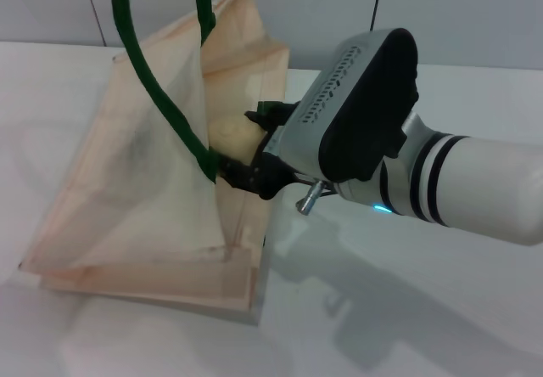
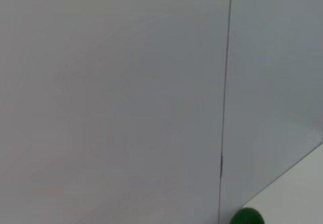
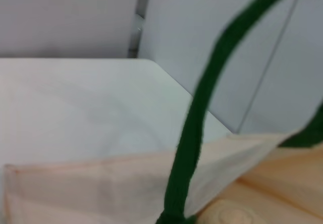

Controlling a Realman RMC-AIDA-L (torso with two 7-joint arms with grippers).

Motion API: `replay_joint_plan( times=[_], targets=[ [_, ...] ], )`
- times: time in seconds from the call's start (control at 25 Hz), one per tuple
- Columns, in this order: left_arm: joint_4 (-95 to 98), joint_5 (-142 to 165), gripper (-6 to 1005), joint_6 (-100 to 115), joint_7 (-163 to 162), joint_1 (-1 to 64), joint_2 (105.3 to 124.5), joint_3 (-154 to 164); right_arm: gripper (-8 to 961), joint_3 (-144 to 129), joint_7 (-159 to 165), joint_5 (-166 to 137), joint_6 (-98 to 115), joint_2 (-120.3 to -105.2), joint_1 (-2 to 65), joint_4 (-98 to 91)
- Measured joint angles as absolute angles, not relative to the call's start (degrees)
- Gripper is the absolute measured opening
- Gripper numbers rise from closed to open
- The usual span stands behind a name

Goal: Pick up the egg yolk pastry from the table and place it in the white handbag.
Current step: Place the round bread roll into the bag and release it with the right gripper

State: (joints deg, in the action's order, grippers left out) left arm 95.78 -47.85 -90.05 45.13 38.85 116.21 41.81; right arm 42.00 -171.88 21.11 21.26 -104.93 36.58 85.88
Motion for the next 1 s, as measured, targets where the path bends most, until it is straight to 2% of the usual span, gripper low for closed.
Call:
replay_joint_plan(
  times=[0.4,1.0],
  targets=[
    [96.3,-49.4,128,-90.6,44.8,39.9,116.30,42.7,631,40.1,-171.9,19.1,17.1,-104.21,39.9,83.3],
    [97.6,-50.2,148,-90.6,43.6,39.7,116.36,45.6,629,39.7,-171.9,14.8,10.8,-105.95,41.7,75.9]
  ],
)
